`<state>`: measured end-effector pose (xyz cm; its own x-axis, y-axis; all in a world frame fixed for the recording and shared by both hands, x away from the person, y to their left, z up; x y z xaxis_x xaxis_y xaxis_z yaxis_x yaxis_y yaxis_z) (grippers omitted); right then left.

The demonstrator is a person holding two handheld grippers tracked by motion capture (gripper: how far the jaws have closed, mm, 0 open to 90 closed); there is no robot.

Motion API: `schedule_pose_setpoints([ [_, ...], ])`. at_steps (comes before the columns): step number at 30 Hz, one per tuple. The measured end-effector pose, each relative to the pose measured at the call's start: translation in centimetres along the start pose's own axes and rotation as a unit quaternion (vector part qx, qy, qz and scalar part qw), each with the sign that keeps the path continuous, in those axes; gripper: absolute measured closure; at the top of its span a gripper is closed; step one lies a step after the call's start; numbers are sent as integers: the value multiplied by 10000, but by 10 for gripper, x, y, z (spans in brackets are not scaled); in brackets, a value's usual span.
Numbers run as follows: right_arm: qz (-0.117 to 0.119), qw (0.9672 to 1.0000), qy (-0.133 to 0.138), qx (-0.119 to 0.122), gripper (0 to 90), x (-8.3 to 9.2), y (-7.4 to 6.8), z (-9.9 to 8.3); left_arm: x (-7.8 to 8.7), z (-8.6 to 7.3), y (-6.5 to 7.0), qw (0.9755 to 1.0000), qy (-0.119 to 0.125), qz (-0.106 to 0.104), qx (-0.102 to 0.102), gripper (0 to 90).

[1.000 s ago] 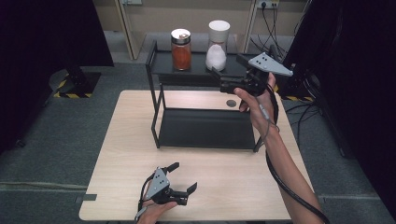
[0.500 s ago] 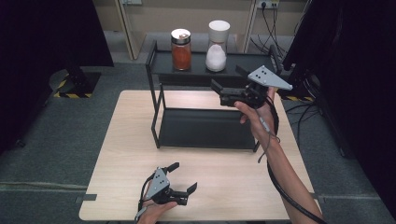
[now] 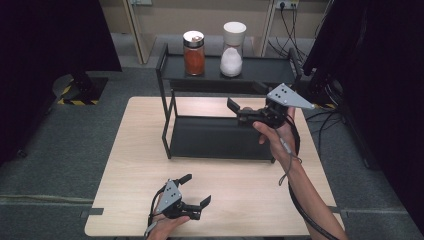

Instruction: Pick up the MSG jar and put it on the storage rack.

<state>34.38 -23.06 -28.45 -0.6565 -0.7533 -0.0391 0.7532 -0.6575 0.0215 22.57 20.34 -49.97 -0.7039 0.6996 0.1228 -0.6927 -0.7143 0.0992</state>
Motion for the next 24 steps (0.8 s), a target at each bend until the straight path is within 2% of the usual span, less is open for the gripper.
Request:
schedule_pose_setpoints([
  [6,84,10000,-8,-6,2,7,-3,-7,1,0,0,10000,5,16,-16,18],
  [24,124,9999,-37,28,2,29,-11,-30,0,0,-1,10000,10,56,-5,18],
])
Point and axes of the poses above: each handheld gripper's, and its own axes: x roughly backward along the jaws, z roughly out of its top, y roughly to its right, the point moved 3 cm from there along -x, roughly forward along the jaws, and after that the axes turned 4 degrees about z, right-handed, at the moved point
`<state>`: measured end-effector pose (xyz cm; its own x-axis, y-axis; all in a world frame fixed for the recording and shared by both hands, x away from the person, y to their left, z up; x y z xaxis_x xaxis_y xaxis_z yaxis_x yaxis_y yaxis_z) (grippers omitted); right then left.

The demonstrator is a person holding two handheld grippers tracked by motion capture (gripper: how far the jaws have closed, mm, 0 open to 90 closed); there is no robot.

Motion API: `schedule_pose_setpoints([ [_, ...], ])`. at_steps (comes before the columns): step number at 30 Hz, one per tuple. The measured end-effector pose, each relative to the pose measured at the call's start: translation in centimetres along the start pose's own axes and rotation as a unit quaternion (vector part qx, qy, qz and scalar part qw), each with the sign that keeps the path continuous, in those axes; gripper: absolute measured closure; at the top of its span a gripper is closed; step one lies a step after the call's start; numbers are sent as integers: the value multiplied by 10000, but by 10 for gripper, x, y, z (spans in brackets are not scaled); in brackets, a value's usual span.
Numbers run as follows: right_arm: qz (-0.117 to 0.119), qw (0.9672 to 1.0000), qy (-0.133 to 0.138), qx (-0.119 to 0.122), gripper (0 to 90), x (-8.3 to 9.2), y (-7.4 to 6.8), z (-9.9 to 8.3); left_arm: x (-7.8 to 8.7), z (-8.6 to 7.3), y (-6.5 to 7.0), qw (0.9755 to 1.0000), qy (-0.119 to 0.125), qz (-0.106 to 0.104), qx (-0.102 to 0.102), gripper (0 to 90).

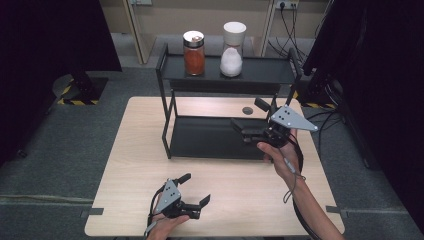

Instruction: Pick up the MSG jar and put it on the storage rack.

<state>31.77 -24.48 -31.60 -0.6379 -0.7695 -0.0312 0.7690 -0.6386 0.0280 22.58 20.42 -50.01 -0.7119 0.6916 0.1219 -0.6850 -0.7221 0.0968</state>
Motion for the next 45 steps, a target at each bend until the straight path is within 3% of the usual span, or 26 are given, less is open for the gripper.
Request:
schedule_pose_setpoints([
  [24,102,9999,-61,100,2,19,-20,-41,0,0,0,10000,3,22,-34,18],
  [45,211,9995,-181,-120,2,44,-30,-80,1,0,0,10000,47,65,-47,18],
])
Point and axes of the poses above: each handheld gripper's, and its own axes: x roughly backward along the jaws, z roughly out of its top, y roughly to its right, the point moved 3 cm from there along -x, roughly forward along the jaws, and after that the axes turned 4 degrees about z, right-handed, at the moved point
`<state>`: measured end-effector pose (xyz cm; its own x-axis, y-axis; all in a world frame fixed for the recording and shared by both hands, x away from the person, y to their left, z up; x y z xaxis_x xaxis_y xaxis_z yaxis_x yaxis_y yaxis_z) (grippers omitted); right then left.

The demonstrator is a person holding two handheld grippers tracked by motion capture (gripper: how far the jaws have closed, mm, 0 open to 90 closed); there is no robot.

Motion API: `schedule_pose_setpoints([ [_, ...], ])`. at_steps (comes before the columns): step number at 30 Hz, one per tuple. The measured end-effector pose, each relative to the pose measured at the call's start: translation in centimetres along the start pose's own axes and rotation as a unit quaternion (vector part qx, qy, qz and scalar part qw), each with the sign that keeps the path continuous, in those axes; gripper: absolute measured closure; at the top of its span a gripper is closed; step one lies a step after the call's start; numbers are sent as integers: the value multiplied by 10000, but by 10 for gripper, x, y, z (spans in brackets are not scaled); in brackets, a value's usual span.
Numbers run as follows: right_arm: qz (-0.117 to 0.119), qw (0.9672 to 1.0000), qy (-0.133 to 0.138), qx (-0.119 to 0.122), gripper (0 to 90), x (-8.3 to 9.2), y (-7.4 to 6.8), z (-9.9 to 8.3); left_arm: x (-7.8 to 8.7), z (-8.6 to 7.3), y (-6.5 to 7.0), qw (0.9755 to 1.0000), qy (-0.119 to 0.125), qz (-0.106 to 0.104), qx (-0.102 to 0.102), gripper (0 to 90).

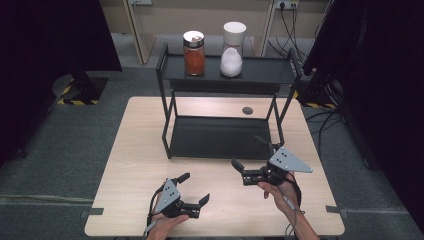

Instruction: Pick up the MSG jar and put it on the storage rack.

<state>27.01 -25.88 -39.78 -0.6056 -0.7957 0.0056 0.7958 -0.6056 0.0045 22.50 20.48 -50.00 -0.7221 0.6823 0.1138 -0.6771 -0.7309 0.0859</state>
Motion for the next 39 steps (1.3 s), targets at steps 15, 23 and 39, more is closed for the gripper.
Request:
schedule_pose_setpoints([
  [15,9,9999,-89,-88,2,8,-10,-23,0,0,0,10000,8,-17,-6,18],
  [23,2,9998,-116,-165,2,13,-12,-38,0,0,-1,10000,13,-3,-8,18],
  [39,63,9996,-117,-262,2,20,-14,-60,1,0,-2,10000,44,41,15,18],
])
Point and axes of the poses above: each handheld gripper's, and its own axes: x roughly backward along the jaws, z roughly out of its top, y roughly to its right, the point moved 3 cm from there along -x, roughly forward along the jaws, and after that the axes turned 4 degrees about z, right-handed, at the moved point
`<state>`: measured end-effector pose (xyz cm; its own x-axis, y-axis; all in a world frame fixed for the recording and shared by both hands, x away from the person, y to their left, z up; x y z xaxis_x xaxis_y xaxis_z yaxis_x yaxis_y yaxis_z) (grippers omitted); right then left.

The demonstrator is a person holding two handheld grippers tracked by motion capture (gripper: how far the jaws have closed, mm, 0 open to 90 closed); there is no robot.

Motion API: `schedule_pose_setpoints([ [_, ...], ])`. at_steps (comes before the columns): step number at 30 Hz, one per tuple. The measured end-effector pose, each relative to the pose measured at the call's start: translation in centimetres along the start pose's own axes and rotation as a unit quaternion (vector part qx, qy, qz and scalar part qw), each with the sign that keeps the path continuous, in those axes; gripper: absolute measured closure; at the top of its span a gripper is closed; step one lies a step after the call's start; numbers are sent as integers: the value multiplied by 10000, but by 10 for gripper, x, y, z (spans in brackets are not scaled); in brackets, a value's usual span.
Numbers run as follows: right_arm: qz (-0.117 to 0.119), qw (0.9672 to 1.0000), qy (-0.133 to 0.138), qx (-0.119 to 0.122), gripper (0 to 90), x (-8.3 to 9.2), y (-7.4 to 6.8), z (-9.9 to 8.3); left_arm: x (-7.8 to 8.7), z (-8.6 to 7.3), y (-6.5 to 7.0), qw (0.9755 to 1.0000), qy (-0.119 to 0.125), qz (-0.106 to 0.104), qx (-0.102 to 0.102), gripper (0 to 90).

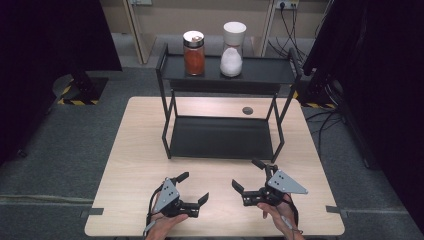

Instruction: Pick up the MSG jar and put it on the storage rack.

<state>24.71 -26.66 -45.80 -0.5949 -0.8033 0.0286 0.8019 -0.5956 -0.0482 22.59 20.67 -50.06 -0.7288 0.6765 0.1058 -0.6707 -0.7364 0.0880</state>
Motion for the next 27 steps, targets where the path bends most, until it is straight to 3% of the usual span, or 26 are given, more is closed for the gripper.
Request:
schedule_pose_setpoints([
  [15,101,9998,-113,-123,2,-1,0,-23,0,-1,-1,10000,26,6,57,18],
  [27,118,9998,-105,-96,2,-1,1,-27,1,0,-1,10000,51,-16,26,18],
])
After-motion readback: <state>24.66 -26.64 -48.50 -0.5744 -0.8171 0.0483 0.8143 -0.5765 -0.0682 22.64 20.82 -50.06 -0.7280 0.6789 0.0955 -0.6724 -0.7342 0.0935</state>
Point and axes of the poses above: each handheld gripper's, and its own axes: x roughly backward along the jaws, z roughly out of its top, y roughly to its right, the point moved 3 cm from there along -x, roughly forward along the jaws, and after that the axes turned 4 degrees about z, right-handed, at the moved point
